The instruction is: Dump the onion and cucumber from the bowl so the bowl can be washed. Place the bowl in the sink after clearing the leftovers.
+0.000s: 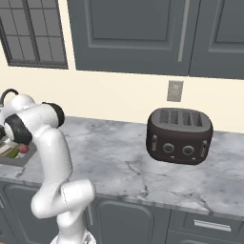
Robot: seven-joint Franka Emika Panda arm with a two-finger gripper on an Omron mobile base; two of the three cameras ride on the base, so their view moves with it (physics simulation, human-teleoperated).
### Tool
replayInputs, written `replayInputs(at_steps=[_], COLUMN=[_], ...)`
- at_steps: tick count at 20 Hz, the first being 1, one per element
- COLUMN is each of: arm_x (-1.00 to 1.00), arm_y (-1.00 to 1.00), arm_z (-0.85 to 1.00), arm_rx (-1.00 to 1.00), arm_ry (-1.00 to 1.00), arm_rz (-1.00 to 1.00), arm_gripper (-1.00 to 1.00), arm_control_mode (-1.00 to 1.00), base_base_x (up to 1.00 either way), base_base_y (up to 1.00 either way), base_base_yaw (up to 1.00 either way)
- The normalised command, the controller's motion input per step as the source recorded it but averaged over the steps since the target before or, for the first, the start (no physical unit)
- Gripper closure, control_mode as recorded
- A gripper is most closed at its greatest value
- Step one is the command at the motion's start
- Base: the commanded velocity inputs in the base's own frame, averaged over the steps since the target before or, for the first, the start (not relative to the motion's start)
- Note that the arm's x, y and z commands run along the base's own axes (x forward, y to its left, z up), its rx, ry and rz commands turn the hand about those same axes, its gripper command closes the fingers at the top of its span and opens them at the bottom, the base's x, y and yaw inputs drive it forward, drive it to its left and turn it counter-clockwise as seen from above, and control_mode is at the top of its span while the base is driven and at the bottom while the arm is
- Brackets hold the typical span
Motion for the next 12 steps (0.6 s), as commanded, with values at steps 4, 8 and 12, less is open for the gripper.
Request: replayInputs(at_steps=[4,8,12], arm_x=[-1.0,-1.0,-0.99], arm_y=[-1.0,-0.9,-0.79], arm_z=[0.94,1.0,1.0], arm_rx=[0.09,0.1,0.1], arm_ry=[-0.04,-0.09,-0.05], arm_rz=[0.0,-0.06,-0.1], arm_gripper=[-1.0,-1.0,-1.0], arm_control_mode=[-1.0,-1.0,-1.0], base_base_x=[0.0,0.0,0.0], base_base_y=[0.0,0.0,0.0], base_base_yaw=[0.0,0.0,0.0])
